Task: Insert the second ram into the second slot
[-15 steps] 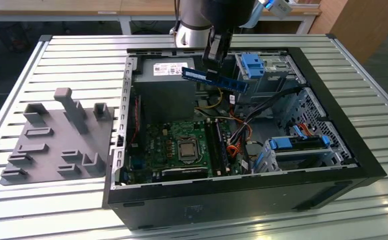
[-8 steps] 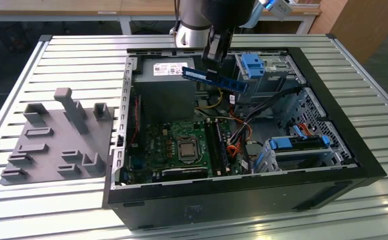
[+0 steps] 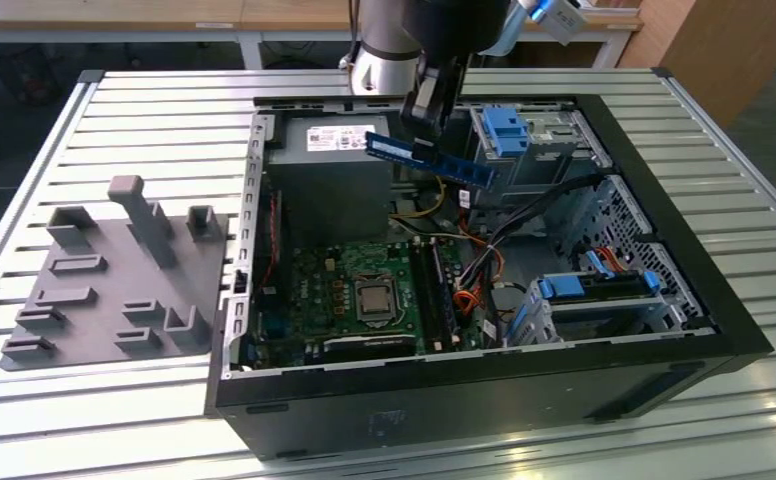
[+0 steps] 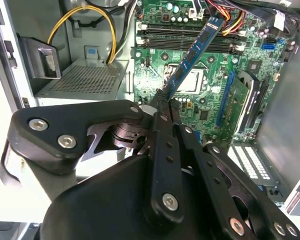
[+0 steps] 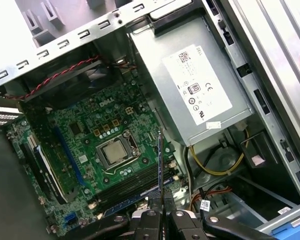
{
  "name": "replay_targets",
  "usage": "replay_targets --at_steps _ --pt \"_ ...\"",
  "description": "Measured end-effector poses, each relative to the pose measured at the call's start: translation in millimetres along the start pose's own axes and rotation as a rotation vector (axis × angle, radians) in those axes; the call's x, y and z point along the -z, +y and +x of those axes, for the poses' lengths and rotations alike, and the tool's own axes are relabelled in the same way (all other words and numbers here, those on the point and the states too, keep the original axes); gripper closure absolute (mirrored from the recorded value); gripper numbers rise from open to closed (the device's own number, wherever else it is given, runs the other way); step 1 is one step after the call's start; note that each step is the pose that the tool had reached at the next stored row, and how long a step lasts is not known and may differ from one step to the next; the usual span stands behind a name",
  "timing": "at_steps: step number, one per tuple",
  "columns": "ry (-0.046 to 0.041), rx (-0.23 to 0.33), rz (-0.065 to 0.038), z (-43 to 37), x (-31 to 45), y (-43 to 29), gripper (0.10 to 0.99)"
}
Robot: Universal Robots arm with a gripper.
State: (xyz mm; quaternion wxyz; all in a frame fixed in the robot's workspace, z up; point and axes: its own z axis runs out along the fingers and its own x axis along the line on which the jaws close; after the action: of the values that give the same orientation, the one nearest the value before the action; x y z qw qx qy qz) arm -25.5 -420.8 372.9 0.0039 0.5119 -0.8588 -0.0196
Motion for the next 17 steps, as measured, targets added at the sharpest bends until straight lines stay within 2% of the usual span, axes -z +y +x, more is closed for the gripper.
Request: replay_targets --at_steps 6,17 --pt "-0.0016 -0.039 0.001 0.4 -0.2 -0.1 0.957" --pt "-0.0019 -0.066 0.001 3.5 -0.4 -1.9 0.957"
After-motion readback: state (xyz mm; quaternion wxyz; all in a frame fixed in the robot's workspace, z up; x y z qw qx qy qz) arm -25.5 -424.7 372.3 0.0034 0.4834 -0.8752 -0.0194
